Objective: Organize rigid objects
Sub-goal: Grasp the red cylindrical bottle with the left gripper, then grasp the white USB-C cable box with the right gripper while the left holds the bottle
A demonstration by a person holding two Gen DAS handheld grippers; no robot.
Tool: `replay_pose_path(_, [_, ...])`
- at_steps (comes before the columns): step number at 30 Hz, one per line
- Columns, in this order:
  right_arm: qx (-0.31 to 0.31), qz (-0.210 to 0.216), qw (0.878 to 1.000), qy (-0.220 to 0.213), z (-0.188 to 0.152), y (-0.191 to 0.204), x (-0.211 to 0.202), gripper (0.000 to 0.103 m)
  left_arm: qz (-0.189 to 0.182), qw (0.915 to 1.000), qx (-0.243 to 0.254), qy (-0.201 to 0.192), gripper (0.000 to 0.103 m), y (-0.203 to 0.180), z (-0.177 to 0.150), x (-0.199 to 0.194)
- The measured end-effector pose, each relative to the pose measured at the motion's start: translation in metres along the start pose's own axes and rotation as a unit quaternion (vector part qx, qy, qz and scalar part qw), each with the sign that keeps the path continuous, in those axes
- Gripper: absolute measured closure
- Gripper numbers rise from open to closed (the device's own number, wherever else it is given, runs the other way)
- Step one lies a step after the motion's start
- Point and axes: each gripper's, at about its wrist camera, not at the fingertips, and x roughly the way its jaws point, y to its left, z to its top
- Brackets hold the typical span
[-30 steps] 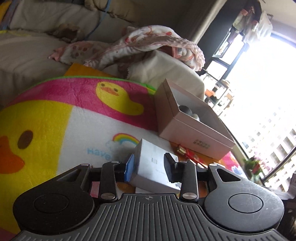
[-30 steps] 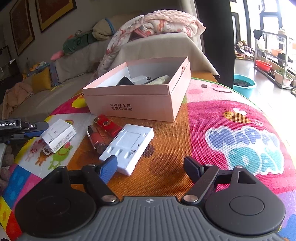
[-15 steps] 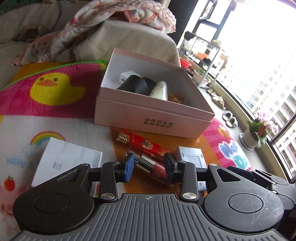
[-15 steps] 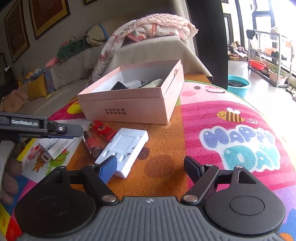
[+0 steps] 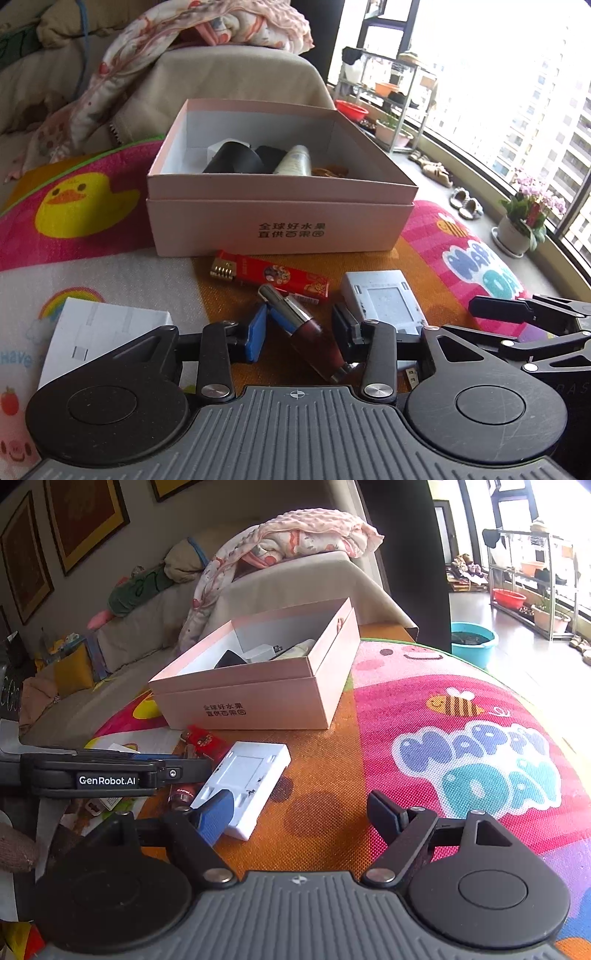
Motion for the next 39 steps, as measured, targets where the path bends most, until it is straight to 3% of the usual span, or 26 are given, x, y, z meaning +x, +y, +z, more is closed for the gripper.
replay_pose_path(6, [0.000,0.000,1.000,0.000,0.000,0.000,0.000,0.023,-0.007,0.9997,0.023,-0.008,0.063,0.002,-0.008,-0.011])
replay_pose_path(12, [-0.001,0.000,1.000,0.000,0.000,0.000,0.000,0.023,-0.026,0.9996,0.003,-0.009,0.064,0.017,-0.020,-0.025])
replay_pose_path(18, [-0.002,-0.002,1.000,0.001,-0.001,0.000,0.001,0.022,-0.039,0.9991,0.016,0.004,0.069,0.018,-0.042,-0.052])
replay_pose_path(26, [-0.011,-0.010,1.000,0.003,-0.002,0.004,0.002,0.022,-0.026,0.9988,0.040,0.006,0.070,0.015,-0.065,-0.079])
replay_pose_path(30, [-0.029,-0.022,0.999,0.004,-0.002,0.011,0.001,0.022,-0.014,0.9995,0.029,0.004,0.072,0.023,-0.072,-0.089])
replay_pose_path(35, [-0.152,0.021,0.988,-0.024,0.003,0.060,-0.004,0.022,0.012,0.9999,0.002,-0.001,0.072,0.048,-0.084,-0.110])
replay_pose_path(39, [-0.156,0.096,0.983,0.033,0.018,0.102,0.022,0.021,0.047,0.9982,-0.033,-0.015,0.072,0.075,-0.091,-0.124])
